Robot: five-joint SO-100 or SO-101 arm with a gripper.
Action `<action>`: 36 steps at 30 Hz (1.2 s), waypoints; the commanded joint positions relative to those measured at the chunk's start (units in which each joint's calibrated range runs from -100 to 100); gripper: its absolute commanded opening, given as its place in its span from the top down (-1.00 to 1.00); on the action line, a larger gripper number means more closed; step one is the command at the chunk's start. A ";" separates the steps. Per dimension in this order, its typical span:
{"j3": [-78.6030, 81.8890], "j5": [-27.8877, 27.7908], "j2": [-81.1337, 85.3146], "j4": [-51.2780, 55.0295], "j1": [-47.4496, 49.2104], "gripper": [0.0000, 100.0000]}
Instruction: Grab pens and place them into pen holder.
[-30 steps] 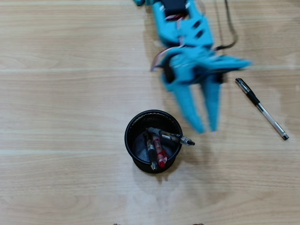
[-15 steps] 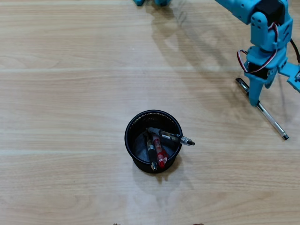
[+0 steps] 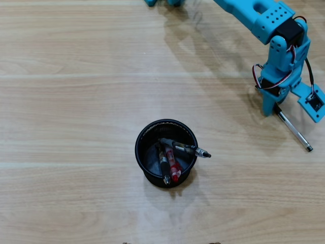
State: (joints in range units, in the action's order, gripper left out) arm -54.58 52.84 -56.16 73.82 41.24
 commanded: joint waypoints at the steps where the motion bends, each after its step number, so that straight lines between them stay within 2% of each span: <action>1: -0.60 3.72 -0.73 1.09 -1.81 0.98; 8: -1.33 3.98 4.42 0.74 -4.63 0.97; 13: -0.87 -1.35 19.05 -5.53 -9.63 0.96; 17: 4.65 -6.95 33.42 -24.35 -16.24 0.96; 21: 25.47 -8.10 46.10 -51.00 -25.60 0.96; 28: 67.48 5.86 51.17 -92.25 -38.74 0.96; 32: 70.38 6.91 46.69 -102.22 -40.27 0.96; 36: 68.30 6.96 44.32 -103.68 -39.87 0.96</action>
State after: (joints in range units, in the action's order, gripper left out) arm 15.18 59.42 -11.81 -27.13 1.48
